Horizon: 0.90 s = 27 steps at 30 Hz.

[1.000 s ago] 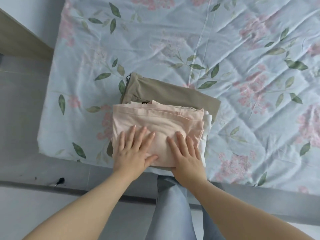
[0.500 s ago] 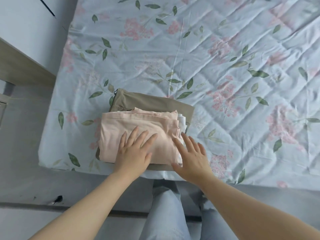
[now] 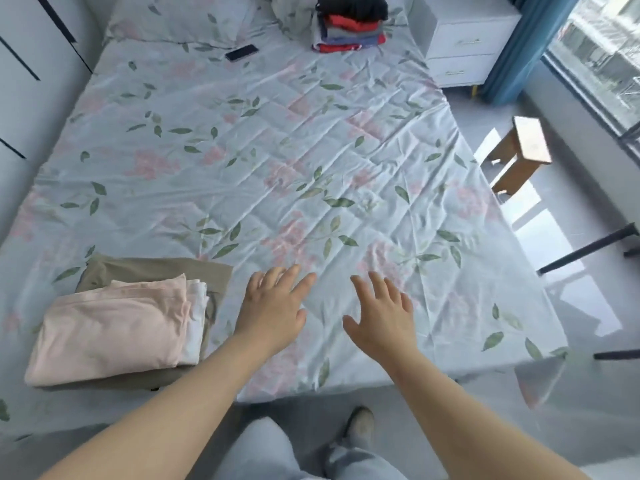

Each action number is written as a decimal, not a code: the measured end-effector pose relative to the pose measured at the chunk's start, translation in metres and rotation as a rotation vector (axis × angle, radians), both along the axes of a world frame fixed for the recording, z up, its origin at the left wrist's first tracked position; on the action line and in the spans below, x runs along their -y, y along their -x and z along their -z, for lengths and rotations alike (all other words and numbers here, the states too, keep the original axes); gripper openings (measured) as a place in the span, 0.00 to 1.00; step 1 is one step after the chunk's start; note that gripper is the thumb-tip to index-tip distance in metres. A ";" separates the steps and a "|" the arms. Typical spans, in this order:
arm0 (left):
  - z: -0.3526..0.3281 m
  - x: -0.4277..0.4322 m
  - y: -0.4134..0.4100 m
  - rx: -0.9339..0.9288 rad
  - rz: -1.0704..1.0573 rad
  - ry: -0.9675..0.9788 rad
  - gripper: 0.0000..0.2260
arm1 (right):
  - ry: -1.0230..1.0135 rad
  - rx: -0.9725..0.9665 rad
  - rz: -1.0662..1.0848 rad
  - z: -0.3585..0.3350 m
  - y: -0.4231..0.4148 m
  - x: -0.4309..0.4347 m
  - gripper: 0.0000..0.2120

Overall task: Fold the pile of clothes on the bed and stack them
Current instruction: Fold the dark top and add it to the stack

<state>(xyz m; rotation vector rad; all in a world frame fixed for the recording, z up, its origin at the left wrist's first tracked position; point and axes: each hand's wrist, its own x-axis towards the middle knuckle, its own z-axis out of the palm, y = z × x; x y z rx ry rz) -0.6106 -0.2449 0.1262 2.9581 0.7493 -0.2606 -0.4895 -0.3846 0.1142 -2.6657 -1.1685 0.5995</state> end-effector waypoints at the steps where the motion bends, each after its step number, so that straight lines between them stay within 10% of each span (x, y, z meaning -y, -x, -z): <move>1: -0.004 0.011 -0.017 0.004 0.013 0.001 0.26 | -0.011 0.006 0.023 -0.004 -0.015 0.012 0.31; 16: -0.005 0.119 -0.259 0.068 0.223 0.064 0.25 | -0.034 0.042 0.358 0.000 -0.209 0.134 0.29; 27: 0.028 0.277 -0.480 -0.015 -0.005 0.034 0.26 | 0.029 -0.099 0.136 0.017 -0.470 0.277 0.29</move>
